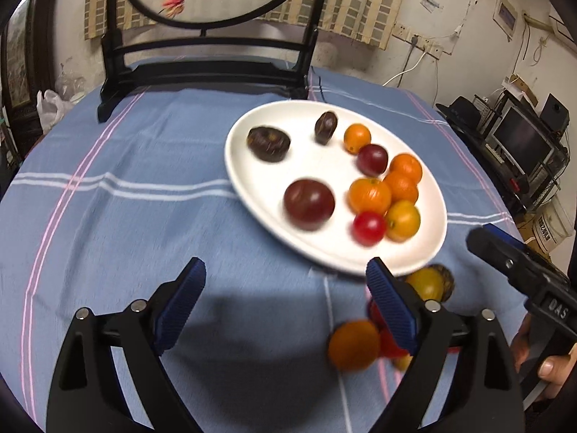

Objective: Organize fruits
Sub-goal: 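Grasp a red cherry tomato with the right tool, then grasp a small orange cherry tomato with the left tool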

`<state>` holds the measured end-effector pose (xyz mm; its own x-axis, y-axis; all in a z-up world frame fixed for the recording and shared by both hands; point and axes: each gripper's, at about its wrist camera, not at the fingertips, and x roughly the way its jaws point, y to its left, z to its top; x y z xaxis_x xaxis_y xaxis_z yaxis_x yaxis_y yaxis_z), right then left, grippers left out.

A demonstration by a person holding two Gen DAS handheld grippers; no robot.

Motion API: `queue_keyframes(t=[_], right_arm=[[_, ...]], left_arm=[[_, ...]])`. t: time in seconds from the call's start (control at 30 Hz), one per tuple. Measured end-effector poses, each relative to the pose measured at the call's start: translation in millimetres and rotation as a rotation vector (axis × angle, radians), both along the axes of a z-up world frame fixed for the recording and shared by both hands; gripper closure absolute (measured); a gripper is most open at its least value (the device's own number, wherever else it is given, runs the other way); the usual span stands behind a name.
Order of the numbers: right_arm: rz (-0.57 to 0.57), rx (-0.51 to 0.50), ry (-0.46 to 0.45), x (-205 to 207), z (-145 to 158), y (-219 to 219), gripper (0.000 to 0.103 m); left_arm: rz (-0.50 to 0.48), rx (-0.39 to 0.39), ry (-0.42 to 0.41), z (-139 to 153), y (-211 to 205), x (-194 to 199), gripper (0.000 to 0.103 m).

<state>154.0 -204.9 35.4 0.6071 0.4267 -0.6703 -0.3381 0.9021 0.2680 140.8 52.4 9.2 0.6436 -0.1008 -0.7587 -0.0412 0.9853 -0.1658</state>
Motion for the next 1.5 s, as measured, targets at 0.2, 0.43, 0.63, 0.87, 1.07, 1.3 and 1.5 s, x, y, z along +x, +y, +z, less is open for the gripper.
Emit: queue_keyframes(t=[0.2,0.43,0.63,0.87,1.07,1.3,1.5], right_arm=[[0.032,-0.090,-0.017,-44.9,-4.3,-7.2,0.019],[0.066,-0.220,0.015,-75.5,-24.2,1.3,0.019],[0.073,-0.264,0.059,-67.9,-35.7,12.1,0.031],[0.059,-0.294,0.085,-56.4,-42.4,20.0,0.061],[0.057,-0.233,0.074,-57.3,-40.8,12.8,0.073],[0.039,-0.117,0.104,-54.0,-40.1,-6.1,0.073],[0.048,-0.079,0.109,-54.4,-40.0,-9.7,0.073]], left_arm=[[-0.033,0.056,-0.020,-6.6,2.2,-23.7,0.014],[-0.051,0.043,-0.016,-9.5,1.5,-34.0,0.013],[-0.069,0.073,-0.021,-11.6,-5.0,-33.8,0.013],[-0.070,0.052,-0.004,-12.9,-1.9,-31.0,0.013],[-0.091,0.023,0.026,-12.9,-2.8,-31.9,0.013],[-0.213,0.120,0.010,-11.0,-31.5,-41.3,0.012],[-0.269,0.192,0.037,-23.1,-43.9,-42.7,0.012]])
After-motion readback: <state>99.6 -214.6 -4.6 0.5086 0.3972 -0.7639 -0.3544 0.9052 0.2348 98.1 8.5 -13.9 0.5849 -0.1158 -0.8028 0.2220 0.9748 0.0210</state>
